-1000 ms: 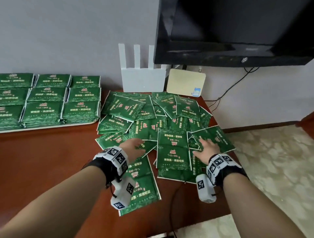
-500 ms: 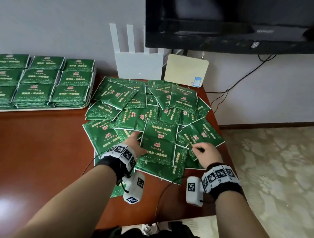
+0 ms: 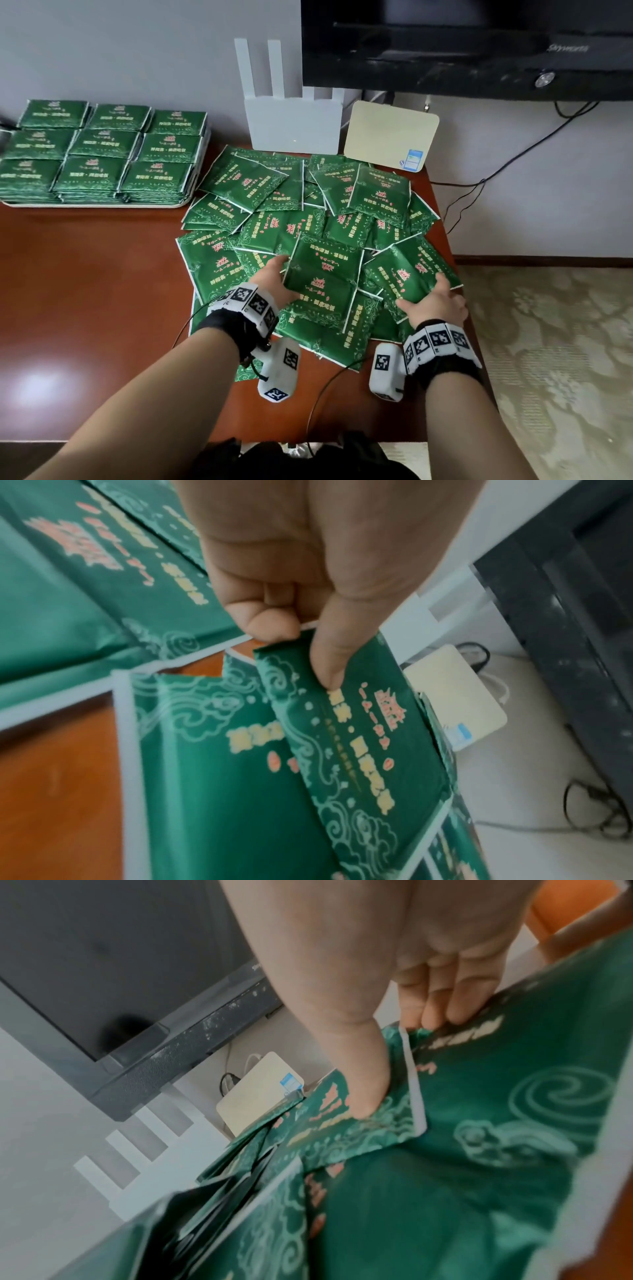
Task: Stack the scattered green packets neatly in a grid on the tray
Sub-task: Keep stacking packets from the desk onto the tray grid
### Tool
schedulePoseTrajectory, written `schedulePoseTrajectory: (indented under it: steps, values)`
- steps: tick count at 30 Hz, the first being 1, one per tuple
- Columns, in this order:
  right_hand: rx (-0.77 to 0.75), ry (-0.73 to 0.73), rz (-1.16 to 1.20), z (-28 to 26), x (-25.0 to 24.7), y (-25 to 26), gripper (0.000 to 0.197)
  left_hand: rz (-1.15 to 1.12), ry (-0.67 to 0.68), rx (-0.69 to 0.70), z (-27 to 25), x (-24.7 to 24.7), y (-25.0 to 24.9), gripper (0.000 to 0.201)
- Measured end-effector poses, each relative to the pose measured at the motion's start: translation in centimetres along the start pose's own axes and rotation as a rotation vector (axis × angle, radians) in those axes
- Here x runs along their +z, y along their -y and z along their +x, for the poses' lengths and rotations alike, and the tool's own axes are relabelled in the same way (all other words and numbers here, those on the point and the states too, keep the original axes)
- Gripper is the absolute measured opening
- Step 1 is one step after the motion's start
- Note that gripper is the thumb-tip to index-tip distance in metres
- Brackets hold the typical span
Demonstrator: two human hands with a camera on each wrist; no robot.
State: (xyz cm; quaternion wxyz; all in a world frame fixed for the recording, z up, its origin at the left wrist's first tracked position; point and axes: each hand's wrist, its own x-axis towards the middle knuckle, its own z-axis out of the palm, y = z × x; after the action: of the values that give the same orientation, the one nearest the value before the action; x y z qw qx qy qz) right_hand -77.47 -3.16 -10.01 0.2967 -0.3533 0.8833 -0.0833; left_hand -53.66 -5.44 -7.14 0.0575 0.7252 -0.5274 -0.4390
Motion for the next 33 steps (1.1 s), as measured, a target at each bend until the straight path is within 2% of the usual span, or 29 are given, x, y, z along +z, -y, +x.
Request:
schedulePoseTrajectory:
  steps: [4, 8, 14, 17, 19, 23, 26, 29, 31, 33]
  values:
    - [-0.014, -0.034, 0.067, 0.2, -0.2, -0.7, 0.087, -0.070, -0.003, -0.048, -0.3, -1.2, 0.1, 0.044]
    - [-0.052, -0.038, 0.215, 0.9, -0.5, -1.9, 0.083, -0.145, -0.035, -0.024, -0.6, -1.9, -0.2, 0.029]
    - [-0.048, -0.063, 0.391, 0.4, -1.0, -3.0, 0.058, -0.146, -0.115, 0.035, -1.4, -2.5, -0.5, 0.028]
    - [-0.043, -0.046, 0.429, 0.2, -1.3, -2.4, 0.073, -0.141, -0.129, 0.049, -1.8, -2.5, -0.6, 0.028]
    - [-0.027, -0.023, 0.357, 0.5, -1.3, -1.6, 0.081, -0.148, -0.137, 0.049, -2.1, -2.5, -0.6, 0.029]
    - [-0.039, 0.002, 0.279, 1.0, -1.1, -0.7, 0.078, -0.119, -0.155, 0.040, -2.5, -2.7, -0.4, 0.028]
    - [-0.109, -0.024, 0.364, 1.1, -1.2, -1.0, 0.073, -0.122, -0.170, 0.028, -2.5, -2.9, -0.4, 0.031]
    - [-0.206, -0.016, 0.359, 1.0, -1.3, -1.5, 0.065, -0.232, -0.218, 0.004, -2.2, -3.1, -0.5, 0.046]
    - [-0.291, -0.034, 0.276, 0.4, -1.9, -1.7, 0.053, -0.268, -0.215, 0.033, -2.2, -3.2, -0.5, 0.059]
    - [-0.387, -0.070, 0.245, -0.2, -2.9, -1.7, 0.036, -0.199, -0.180, 0.073, -2.2, -3.4, -0.5, 0.060]
